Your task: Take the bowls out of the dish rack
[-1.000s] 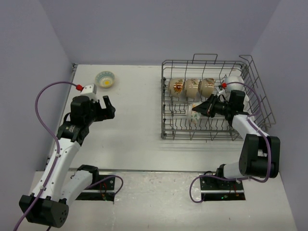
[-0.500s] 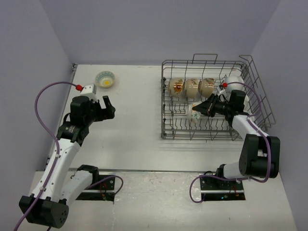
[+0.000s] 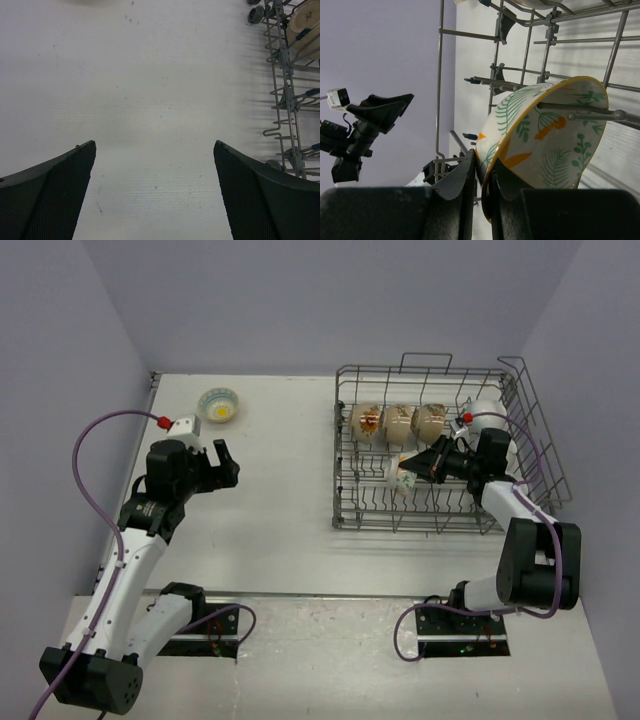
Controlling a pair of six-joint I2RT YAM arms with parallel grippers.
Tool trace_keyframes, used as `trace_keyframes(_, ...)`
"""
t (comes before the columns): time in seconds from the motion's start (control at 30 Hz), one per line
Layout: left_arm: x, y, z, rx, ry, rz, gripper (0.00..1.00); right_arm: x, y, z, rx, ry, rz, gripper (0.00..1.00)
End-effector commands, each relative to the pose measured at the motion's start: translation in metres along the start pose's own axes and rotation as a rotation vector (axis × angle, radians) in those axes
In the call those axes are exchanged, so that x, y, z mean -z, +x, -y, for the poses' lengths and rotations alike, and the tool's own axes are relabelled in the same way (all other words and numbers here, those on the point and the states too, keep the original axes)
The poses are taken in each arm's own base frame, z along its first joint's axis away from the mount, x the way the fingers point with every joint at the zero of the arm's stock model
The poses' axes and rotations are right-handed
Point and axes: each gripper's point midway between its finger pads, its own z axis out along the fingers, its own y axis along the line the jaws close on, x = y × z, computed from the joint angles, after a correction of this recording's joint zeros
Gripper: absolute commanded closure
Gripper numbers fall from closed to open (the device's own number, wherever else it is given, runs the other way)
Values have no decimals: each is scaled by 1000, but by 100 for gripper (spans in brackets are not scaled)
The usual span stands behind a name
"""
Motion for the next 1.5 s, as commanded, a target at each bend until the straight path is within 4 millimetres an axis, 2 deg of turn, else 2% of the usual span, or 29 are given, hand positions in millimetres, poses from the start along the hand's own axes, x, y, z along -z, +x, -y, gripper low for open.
trace_keyframes(0.0, 0, -6, 1, -23, 9, 38, 0, 27, 0, -104, 397, -309, -72, 100)
trace_keyframes(0.6, 0, -7, 1, -22, 9, 43, 0, 33, 6, -107, 463, -358, -157, 100)
trace_keyframes(0.83, 0, -6, 1, -20, 8, 41, 0, 31, 3, -95, 463, -358, -183, 100)
trace_keyframes(1.07, 0, -8, 2, -17, 10, 47, 0, 34, 2, -105, 491, -328, -133, 100)
trace_keyframes(1.1, 0, -8, 2, -14, 10, 47, 0, 31, 1, -101, 494, -292, -110, 100)
trace_keyframes(1.17, 1, -10, 5, -8, 23, 46, 0, 29, 9, -117, 582, -277, -103, 100)
trace_keyframes(1.2, 1, -11, 7, 1, 31, 45, 0, 24, 12, -111, 615, -220, -94, 100)
trace_keyframes(1.27, 5, -22, 16, 10, 66, 63, 0, 16, 29, -136, 747, -200, -97, 100)
trace_keyframes(1.3, 6, -26, 21, 26, 83, 59, 0, 10, 24, -126, 812, -90, -58, 100)
trace_keyframes(1.33, 12, -42, 29, 30, 107, 87, 0, 3, 37, -139, 887, -88, -74, 100)
trace_keyframes(1.4, 14, -55, 44, 39, 162, 78, 0, 4, 47, -149, 1045, -52, -51, 100)
trace_keyframes(1.43, 23, -76, 56, 36, 196, 114, 0, -1, 57, -154, 1093, -33, -47, 100)
trace_keyframes(1.47, 26, -83, 63, 38, 215, 113, 0, 1, 59, -162, 1170, -29, -13, 100)
